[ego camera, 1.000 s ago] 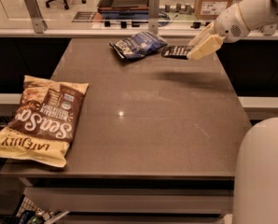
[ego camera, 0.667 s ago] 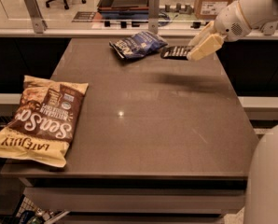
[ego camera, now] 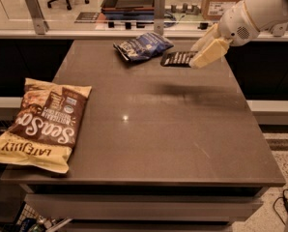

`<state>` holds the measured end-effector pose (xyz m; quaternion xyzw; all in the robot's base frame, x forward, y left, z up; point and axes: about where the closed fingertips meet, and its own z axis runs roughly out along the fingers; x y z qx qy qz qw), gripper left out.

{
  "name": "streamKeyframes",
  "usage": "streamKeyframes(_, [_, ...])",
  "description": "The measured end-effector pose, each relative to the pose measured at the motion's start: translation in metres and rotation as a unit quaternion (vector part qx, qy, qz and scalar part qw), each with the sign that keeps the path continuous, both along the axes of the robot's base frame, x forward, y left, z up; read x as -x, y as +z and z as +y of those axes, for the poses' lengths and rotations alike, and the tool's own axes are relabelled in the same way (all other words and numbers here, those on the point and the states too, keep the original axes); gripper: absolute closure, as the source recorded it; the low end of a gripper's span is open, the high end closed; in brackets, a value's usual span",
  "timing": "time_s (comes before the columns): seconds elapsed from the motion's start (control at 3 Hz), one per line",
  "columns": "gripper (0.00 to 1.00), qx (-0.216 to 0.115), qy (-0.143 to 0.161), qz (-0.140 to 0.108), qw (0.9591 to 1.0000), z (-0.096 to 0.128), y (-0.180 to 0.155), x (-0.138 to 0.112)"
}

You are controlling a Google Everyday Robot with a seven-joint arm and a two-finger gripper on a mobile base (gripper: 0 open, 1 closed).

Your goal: Move rxbar chocolate near brown chip bag

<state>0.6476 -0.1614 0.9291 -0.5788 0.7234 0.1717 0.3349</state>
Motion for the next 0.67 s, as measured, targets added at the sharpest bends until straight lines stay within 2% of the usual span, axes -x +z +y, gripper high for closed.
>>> streamKeyframes(0.67, [1.00, -0.002, 0.030, 0.013, 0.9994, 0.035, -0.011, 0.023])
